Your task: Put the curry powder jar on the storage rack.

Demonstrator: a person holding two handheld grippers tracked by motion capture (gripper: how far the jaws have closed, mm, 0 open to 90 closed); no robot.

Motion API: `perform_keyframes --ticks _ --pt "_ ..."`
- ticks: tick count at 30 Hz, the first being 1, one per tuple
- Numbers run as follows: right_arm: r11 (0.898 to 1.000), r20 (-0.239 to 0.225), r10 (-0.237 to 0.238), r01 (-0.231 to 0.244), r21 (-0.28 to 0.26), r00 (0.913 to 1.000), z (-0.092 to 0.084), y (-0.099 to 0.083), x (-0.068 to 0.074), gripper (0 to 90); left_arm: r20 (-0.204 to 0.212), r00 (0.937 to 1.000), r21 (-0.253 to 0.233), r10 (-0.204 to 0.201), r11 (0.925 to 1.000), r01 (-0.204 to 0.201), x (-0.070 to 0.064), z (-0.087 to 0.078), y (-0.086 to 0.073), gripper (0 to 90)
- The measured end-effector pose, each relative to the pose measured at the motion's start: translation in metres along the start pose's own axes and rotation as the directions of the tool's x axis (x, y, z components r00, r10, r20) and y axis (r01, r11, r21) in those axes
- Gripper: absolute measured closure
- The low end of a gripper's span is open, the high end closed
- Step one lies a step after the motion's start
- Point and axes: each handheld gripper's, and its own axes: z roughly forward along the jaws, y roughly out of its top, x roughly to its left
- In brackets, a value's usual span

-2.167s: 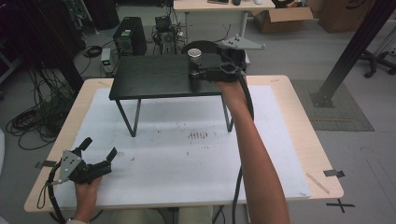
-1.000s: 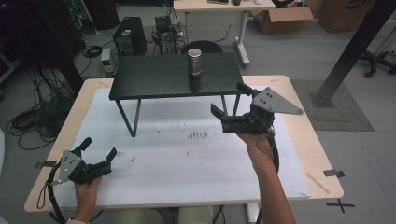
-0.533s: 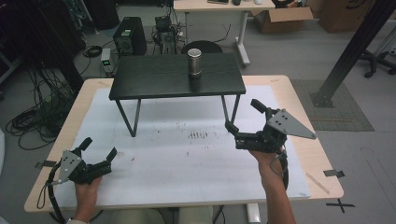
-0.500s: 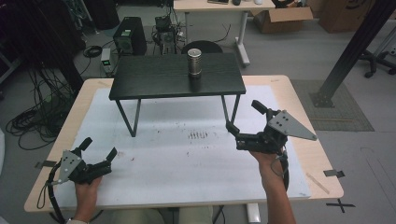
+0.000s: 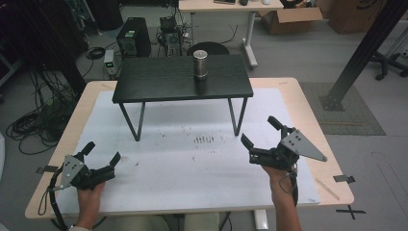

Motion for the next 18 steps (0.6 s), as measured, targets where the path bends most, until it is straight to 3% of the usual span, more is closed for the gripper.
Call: perform_keyframes --ticks 18 --pt "1.0 0.061 0.024 -0.024 0.001 0.9979 -0.006 -0.049 -0.004 0.0 0.0 1.0 0.002 0.001 1.0 -0.001 0.0 0.0 0.0 0.5"
